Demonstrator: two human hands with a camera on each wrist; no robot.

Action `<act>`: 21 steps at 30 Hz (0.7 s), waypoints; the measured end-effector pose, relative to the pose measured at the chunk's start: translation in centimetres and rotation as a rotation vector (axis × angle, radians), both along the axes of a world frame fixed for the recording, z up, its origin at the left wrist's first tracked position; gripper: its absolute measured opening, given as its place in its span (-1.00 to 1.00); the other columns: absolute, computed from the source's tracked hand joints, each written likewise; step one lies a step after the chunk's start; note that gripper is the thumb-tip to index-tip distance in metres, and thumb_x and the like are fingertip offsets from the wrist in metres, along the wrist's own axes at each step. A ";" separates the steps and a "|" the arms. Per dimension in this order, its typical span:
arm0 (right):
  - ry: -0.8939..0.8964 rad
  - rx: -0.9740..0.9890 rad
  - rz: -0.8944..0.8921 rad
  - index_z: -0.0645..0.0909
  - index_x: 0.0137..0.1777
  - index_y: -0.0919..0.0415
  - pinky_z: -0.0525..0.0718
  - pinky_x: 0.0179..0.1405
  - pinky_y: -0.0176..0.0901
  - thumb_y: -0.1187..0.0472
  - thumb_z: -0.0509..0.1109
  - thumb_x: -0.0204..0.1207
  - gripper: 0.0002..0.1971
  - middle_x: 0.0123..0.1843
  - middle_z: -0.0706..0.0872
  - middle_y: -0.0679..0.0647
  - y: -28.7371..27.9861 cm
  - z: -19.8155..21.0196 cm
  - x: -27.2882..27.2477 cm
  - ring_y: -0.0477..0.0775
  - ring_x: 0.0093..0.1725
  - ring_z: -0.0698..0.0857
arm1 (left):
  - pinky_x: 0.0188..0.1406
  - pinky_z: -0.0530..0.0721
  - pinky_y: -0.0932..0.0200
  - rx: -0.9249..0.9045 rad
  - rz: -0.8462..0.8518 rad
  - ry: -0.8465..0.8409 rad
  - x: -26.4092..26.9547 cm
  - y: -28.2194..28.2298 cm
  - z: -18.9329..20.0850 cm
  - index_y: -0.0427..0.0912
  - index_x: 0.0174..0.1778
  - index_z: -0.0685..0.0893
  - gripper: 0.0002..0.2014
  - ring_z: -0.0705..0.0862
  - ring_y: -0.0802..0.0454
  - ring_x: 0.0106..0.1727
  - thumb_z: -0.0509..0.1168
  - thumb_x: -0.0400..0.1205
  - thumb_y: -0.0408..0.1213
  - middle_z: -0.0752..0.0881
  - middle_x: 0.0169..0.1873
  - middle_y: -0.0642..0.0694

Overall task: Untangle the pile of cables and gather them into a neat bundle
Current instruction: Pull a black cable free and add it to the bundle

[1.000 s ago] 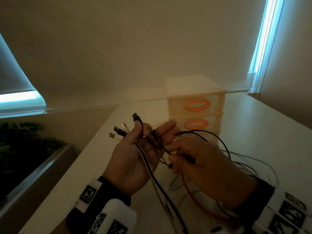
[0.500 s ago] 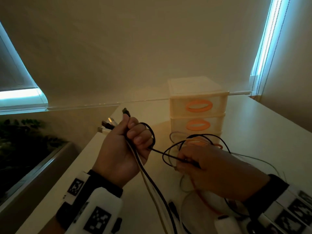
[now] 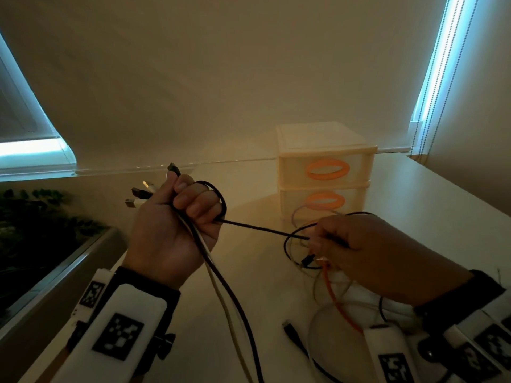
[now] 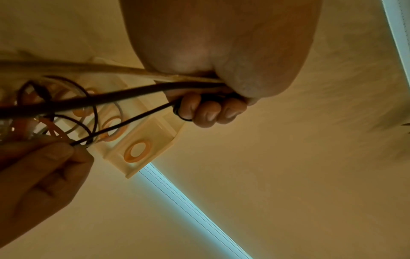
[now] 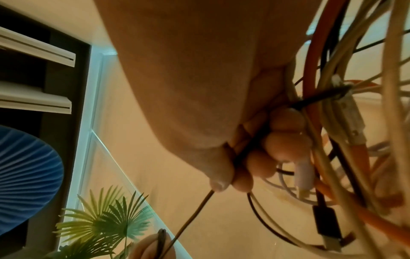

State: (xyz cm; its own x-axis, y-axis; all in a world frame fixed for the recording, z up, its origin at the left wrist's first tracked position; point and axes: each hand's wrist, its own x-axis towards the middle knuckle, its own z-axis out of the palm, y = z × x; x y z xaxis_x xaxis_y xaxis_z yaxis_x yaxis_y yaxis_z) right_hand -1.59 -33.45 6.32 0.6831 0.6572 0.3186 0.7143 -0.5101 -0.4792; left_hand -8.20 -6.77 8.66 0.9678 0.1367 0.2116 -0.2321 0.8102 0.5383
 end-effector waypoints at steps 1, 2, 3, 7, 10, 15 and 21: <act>-0.026 0.002 -0.038 0.57 -0.23 -0.10 0.62 -0.39 -0.06 -0.19 0.24 0.64 -0.71 -0.33 0.68 -0.13 -0.3 0.2 0.1 -0.09 -0.40 0.60 | -0.47 0.34 0.29 0.000 0.006 -0.002 0.0 0.0 0.1 -0.05 -0.35 0.46 -0.56 0.32 0.16 -0.48 0.01 0.84 -0.01 0.32 -0.51 0.12; -0.050 -0.002 -0.085 0.54 -0.26 -0.10 0.55 -0.44 -0.12 -0.22 0.23 0.63 -0.69 -0.35 0.66 -0.12 -0.5 0.4 0.1 -0.09 -0.43 0.57 | -0.45 0.34 0.28 -0.003 0.009 -0.009 0.0 0.0 0.1 -0.05 -0.34 0.46 -0.56 0.32 0.16 -0.48 0.01 0.84 -0.01 0.33 -0.50 0.12; -0.072 -0.007 -0.139 0.52 -0.29 -0.09 0.50 -0.46 -0.17 -0.24 0.21 0.62 -0.66 -0.39 0.64 -0.09 -0.7 0.7 0.0 -0.10 -0.45 0.56 | -0.44 0.34 0.28 -0.009 0.007 -0.020 -0.1 0.2 0.1 -0.06 -0.34 0.46 -0.56 0.32 0.16 -0.47 0.01 0.85 -0.02 0.33 -0.50 0.12; -0.176 0.019 -0.320 0.43 -0.29 -0.11 0.56 -0.38 -0.11 -0.21 0.15 0.66 -0.67 -0.43 0.55 -0.13 -0.5 1.4 -0.7 -0.14 -0.40 0.57 | -0.41 0.39 0.24 0.006 -0.153 -0.101 -0.1 0.7 0.1 -0.07 -0.27 0.47 -0.58 0.38 0.13 -0.45 -0.03 0.87 -0.02 0.40 -0.50 0.08; -0.233 0.156 -0.360 0.33 -0.30 -0.20 0.62 -0.36 -0.06 -0.16 0.14 0.70 -0.69 -0.42 0.49 -0.19 -0.3 0.6 0.0 -0.13 -0.40 0.55 | -0.36 0.43 0.19 0.230 -0.418 -0.071 -0.2 -1.2 -0.4 -0.12 -0.22 0.44 -0.60 0.42 0.07 -0.42 -0.05 0.87 -0.02 0.46 -0.47 0.00; -0.274 0.431 -0.279 0.54 -0.21 -0.06 0.51 -0.41 -0.41 -0.03 0.32 0.68 -0.78 -0.44 0.54 -0.21 0.3 -0.1 0.2 -0.18 -0.40 0.61 | 0.16 0.64 -0.14 0.754 -0.601 -0.006 -0.9 -5.7 -2.5 -0.17 -0.29 0.46 -0.61 0.71 -0.39 0.14 0.03 0.82 -0.08 0.70 0.15 -0.59; -0.161 0.342 0.211 0.79 0.05 0.08 0.71 -0.12 -0.27 0.10 0.42 0.64 -0.86 -0.08 0.80 -0.15 2.0 -0.4 -2.0 -0.15 -0.09 0.77 | 0.17 0.77 -0.10 0.327 -0.313 0.064 0.2 -5.7 -2.1 -0.18 -0.32 0.43 -0.54 0.80 -0.22 0.08 0.00 0.83 0.00 0.80 0.00 -0.34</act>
